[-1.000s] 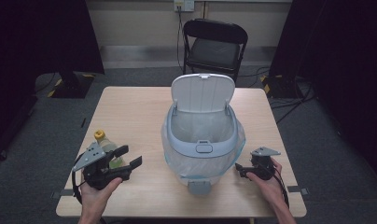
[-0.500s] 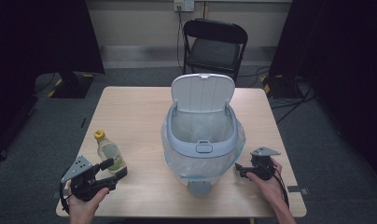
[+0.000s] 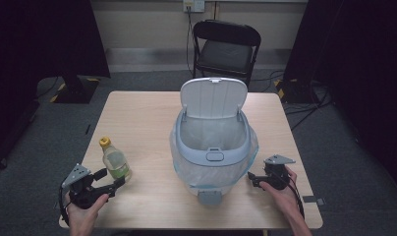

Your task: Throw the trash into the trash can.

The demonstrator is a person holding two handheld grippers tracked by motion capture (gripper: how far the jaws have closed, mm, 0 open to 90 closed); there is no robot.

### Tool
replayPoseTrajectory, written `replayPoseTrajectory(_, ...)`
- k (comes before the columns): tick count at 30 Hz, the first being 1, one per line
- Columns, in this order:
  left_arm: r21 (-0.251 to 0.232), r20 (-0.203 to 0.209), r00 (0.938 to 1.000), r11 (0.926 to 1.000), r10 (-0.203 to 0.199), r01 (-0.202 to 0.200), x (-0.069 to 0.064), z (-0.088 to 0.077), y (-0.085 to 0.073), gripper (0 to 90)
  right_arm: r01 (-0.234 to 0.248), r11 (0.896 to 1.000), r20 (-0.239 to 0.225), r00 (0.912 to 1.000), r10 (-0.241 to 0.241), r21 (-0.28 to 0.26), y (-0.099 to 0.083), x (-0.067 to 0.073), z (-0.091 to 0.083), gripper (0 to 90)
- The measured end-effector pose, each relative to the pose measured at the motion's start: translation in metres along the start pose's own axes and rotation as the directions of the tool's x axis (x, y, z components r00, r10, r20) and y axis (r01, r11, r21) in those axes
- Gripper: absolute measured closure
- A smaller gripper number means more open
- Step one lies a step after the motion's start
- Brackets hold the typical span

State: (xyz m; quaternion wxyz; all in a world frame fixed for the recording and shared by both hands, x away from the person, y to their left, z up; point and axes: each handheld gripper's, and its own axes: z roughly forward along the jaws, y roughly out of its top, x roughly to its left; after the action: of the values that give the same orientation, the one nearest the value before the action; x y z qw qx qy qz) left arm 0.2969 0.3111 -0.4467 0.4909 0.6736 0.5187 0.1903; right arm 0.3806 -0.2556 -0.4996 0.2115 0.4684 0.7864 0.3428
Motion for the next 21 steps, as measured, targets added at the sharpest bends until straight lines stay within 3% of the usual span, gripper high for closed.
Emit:
replayPoseTrajectory(1,0.002,-0.005,0.9998,0.9998,0.017,-0.017,-0.001,0.000,0.001,16.3,0.000,1.000,0.000,1.0000,0.000,0.000,0.000,0.000,0.000,14.8)
replayPoseTrajectory(4,0.009,-0.012,0.9999,0.9999,0.007,-0.007,0.002,0.003,0.003,15.6,0.000,1.000,0.000,1.0000,0.000,0.000,0.000,0.000,0.000,14.7)
replayPoseTrajectory(13,0.088,-0.040,0.9992,0.9961,0.000,0.004,0.015,0.025,-0.004,17.9,0.000,1.000,-0.001,1.0000,0.000,0.000,0.000,0.000,0.000,14.8)
replayPoseTrajectory(21,0.127,-0.092,0.9941,0.9909,0.058,-0.046,0.018,0.041,-0.003,22.6,0.000,1.000,0.000,1.0000,0.000,0.000,0.000,0.000,0.000,14.7)
